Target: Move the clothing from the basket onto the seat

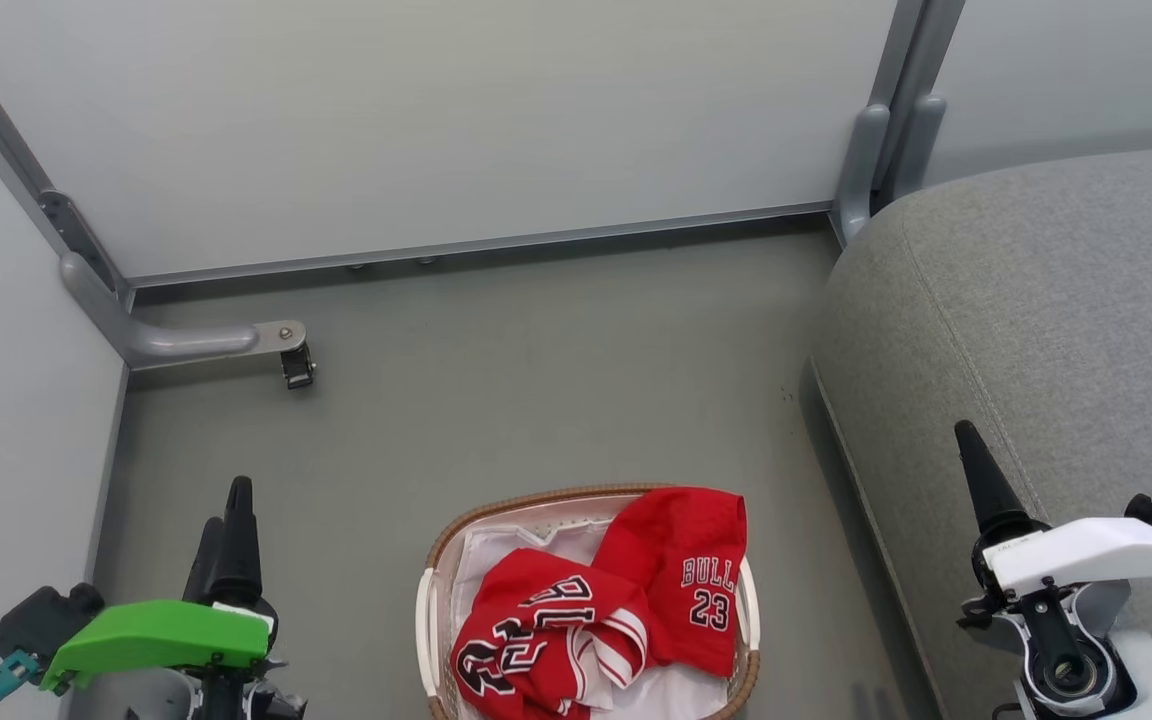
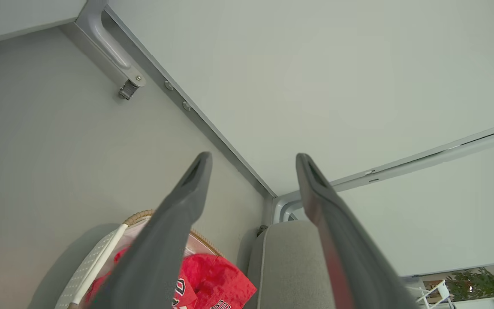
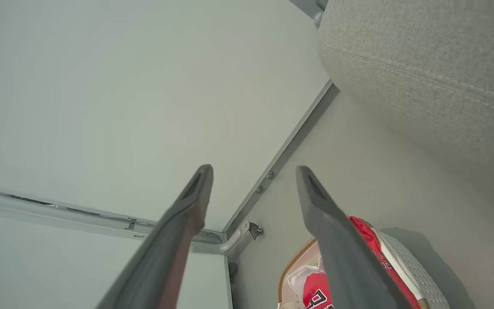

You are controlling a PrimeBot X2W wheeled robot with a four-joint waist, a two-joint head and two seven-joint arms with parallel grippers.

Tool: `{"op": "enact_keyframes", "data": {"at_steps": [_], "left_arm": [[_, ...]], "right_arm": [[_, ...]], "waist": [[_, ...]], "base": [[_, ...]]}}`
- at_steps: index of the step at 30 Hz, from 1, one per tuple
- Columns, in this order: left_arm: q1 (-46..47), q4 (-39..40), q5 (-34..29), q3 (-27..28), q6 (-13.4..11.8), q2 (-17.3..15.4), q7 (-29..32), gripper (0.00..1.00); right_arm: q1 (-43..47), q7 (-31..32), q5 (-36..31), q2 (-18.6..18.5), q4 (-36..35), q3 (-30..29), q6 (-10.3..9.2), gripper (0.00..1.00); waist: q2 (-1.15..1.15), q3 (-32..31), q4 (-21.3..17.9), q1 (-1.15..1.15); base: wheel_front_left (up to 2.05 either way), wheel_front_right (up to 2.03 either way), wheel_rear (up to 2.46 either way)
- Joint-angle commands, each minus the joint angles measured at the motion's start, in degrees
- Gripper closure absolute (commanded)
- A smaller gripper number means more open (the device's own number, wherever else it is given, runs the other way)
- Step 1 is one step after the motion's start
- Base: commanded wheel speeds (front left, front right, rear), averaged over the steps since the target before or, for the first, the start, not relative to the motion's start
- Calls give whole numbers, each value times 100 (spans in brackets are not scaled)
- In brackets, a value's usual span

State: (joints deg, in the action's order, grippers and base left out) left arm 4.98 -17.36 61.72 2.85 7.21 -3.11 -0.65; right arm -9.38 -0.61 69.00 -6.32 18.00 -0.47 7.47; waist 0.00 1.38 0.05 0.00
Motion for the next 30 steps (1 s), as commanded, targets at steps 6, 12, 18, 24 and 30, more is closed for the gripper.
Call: {"op": "enact_keyframes", "data": {"at_steps": [6,12,18,24,30], "left_arm": [[250,-36,-797,-164,-80,-112,-173,0],[290,-63,-1452,-374,-297,-218,-294,0],[286,-79,-1942,-592,-563,-298,-409,0],[276,-86,-2370,-842,-711,-408,-514,0],[261,-71,-2743,-1068,-843,-487,-618,0]], "right_arm": [[-303,-175,-716,-138,40,160,2,0],[-402,-295,-1254,-220,160,277,2,0],[-471,-410,-1756,-290,255,416,2,0],[-531,-521,-2257,-372,343,616,2,0],[-564,-622,-2670,-429,400,788,3,0]], "waist": [[0,27,-1,0],[0,57,-1,0],[0,77,-3,0],[0,84,-4,0],[0,87,-5,0]], "base": [[0,0,0],[0,0,0],[0,0,0],[0,0,0],[0,0,0]]}}
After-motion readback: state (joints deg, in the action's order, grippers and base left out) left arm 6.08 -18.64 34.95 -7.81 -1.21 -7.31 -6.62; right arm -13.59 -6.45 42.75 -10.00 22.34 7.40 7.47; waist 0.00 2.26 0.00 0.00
